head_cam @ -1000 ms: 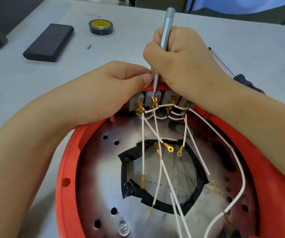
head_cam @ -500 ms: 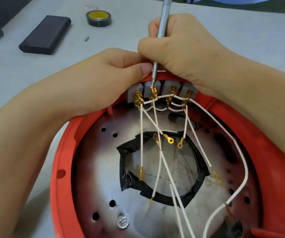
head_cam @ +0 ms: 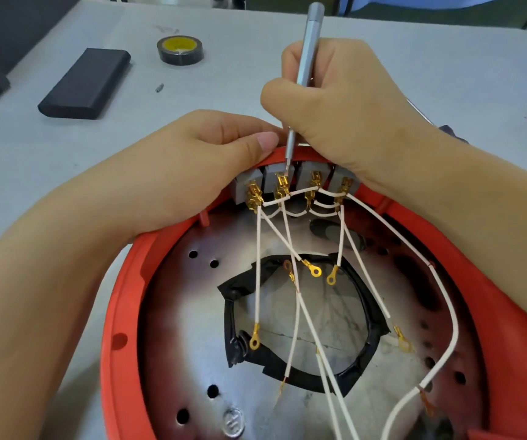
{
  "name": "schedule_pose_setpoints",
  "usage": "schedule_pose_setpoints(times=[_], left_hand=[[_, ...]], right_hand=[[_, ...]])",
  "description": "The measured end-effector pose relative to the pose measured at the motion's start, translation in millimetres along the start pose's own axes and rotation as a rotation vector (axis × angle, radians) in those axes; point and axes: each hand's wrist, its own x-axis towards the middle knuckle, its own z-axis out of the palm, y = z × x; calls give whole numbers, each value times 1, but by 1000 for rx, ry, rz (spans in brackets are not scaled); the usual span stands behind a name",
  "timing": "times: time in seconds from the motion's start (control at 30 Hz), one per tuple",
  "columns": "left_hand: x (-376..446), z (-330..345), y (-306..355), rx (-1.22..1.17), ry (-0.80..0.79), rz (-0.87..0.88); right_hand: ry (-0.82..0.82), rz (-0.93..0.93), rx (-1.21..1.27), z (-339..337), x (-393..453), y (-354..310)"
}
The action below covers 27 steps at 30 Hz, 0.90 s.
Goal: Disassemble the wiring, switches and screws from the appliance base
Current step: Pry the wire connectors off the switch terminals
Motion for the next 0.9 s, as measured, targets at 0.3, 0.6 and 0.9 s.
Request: schedule_pose_setpoints(times=[0.3, 0.6, 0.9], left_hand=[[1, 0, -1, -6, -17, 10], [1, -1, -2, 24, 15, 18], [-4, 0, 3, 23, 36, 9]], right_hand=[[-42, 22, 25, 2, 1, 1], [-71, 37, 9, 4, 4, 0], [112, 18, 109, -5, -1, -10]])
